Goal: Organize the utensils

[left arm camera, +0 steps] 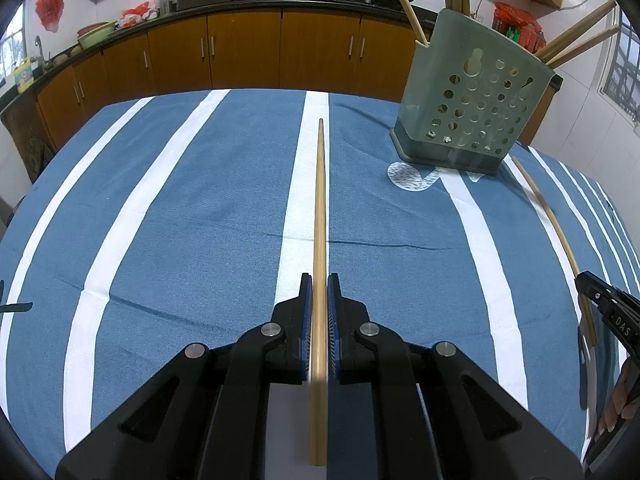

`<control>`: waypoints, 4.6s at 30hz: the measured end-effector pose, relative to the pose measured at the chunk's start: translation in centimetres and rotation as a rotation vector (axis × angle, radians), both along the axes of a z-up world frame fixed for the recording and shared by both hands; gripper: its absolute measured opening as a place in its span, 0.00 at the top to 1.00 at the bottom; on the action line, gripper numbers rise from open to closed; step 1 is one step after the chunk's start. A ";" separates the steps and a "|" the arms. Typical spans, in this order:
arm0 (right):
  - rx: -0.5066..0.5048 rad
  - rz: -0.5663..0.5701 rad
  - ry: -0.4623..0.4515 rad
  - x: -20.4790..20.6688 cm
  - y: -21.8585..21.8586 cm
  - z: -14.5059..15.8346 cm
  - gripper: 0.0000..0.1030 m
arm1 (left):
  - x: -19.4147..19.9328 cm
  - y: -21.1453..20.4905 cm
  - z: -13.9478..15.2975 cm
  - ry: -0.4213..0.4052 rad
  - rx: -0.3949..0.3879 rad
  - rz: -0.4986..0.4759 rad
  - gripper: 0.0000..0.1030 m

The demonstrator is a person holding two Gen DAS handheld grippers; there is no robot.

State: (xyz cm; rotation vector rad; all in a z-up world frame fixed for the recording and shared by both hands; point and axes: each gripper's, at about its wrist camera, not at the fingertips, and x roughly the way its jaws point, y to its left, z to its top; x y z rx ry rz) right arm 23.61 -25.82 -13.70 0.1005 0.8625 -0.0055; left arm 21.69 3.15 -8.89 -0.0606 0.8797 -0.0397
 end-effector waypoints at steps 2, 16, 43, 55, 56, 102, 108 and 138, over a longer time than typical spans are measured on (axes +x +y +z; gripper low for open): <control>-0.001 -0.001 0.000 0.0 0.0 0.0 0.91 | 0.0 0.0 0.0 0.000 0.000 0.000 0.91; 0.000 -0.001 0.000 0.0 0.0 0.0 0.91 | 0.0 0.0 0.0 0.000 -0.002 0.000 0.91; 0.001 -0.001 0.000 0.0 0.0 0.0 0.91 | 0.0 0.1 0.0 0.000 -0.007 0.000 0.91; 0.046 -0.004 -0.001 -0.4 -0.3 0.1 0.93 | -0.7 0.2 0.0 0.002 0.025 -0.017 0.93; 0.050 -0.005 -0.005 -0.5 -0.4 0.2 0.93 | -0.6 0.2 0.1 0.006 0.030 -0.023 0.93; 0.116 0.158 -0.578 2.3 2.1 27.4 0.93 | 2.5 -4.9 26.1 -0.716 -0.145 -0.078 0.93; 0.123 0.172 -0.494 5.4 2.6 25.1 0.93 | 5.2 -6.1 22.5 -0.629 -0.155 -0.089 0.93; -0.082 0.016 -0.708 -8.4 2.2 21.9 0.04 | -7.5 -1.3 20.2 -0.680 0.064 -0.030 0.02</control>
